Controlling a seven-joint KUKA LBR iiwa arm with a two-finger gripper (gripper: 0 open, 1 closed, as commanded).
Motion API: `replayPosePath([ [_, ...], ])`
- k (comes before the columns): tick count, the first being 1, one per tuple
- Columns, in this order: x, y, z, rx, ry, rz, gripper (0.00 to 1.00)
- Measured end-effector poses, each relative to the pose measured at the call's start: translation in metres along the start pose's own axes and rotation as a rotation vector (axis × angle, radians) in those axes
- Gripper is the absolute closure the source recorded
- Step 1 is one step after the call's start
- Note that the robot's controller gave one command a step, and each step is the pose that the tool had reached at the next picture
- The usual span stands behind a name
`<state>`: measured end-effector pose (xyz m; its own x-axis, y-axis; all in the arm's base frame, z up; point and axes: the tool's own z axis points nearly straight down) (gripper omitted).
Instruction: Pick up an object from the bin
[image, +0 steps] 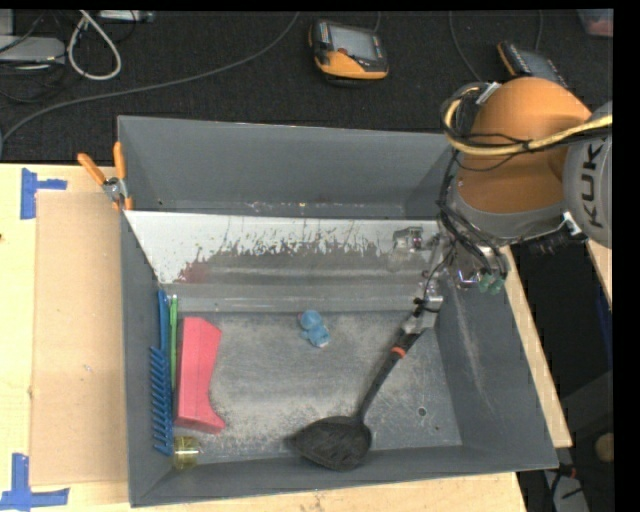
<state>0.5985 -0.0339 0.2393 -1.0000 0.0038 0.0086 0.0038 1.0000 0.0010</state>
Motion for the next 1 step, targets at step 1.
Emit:
replayPosePath([
  [1, -0.0013, 0.0001, -0.0047, 0.001, -0.008, -0.001, 0.00],
])
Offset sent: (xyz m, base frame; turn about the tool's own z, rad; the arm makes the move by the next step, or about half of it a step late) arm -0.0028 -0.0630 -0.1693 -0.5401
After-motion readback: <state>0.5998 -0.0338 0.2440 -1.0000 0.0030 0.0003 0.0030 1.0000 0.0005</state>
